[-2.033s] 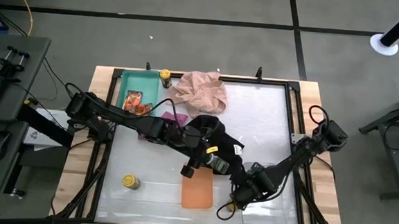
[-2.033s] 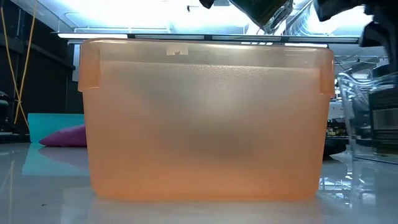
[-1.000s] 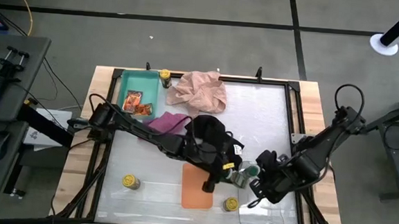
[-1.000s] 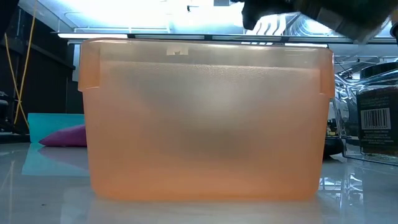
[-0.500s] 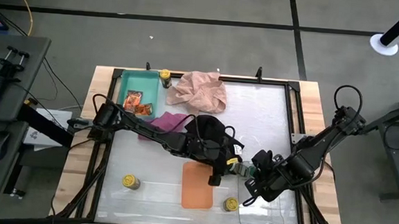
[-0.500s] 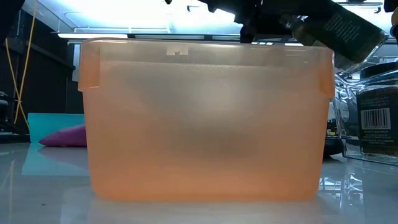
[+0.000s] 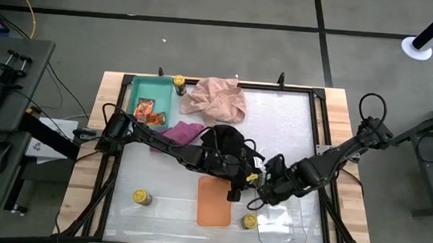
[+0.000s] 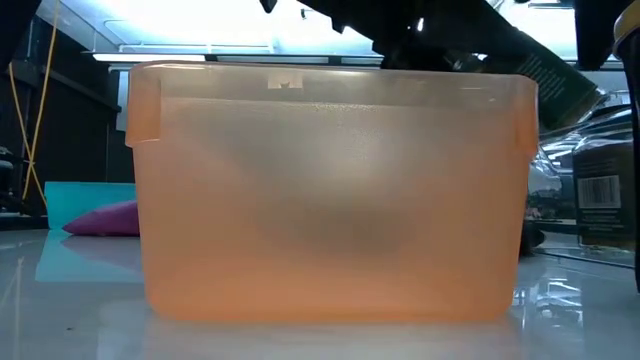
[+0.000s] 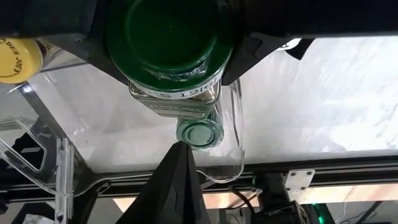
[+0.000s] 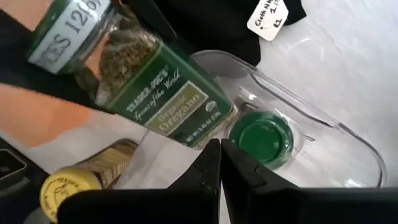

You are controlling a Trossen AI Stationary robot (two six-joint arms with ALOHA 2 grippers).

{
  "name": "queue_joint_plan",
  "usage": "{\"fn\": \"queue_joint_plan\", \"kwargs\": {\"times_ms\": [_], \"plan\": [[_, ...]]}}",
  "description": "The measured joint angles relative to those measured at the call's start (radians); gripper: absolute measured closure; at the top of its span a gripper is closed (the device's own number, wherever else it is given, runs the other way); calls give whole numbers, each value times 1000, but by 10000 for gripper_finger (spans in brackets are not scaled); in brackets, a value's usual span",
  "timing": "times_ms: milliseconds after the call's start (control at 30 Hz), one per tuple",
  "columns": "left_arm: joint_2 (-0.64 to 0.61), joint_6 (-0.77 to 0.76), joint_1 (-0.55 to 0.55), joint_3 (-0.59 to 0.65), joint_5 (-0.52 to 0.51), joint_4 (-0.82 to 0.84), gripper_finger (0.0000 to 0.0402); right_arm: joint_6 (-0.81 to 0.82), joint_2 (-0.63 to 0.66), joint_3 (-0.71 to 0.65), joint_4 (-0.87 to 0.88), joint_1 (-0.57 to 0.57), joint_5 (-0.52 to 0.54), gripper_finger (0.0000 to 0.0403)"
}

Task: Sort spices by type
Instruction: Put the green seasoning bottle into the transparent bin

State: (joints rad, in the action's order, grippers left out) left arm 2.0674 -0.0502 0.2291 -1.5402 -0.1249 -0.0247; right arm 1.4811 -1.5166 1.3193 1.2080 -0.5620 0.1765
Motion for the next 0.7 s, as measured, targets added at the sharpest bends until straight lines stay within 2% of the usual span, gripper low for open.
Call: {"fn": "queue_joint_plan", "kwargs": {"times_ms": [133,467,700], "plan": [[0,-6,0,0,-21,19,235,-34,-22,0,0,39,-40,403],[0,-18,-1,0,-43,55,234,-61,-32,0,-48,80,-58,403],[0,3,-1,0,-43,66,182,-60,-73,0,-68,91,-46,403]]}}
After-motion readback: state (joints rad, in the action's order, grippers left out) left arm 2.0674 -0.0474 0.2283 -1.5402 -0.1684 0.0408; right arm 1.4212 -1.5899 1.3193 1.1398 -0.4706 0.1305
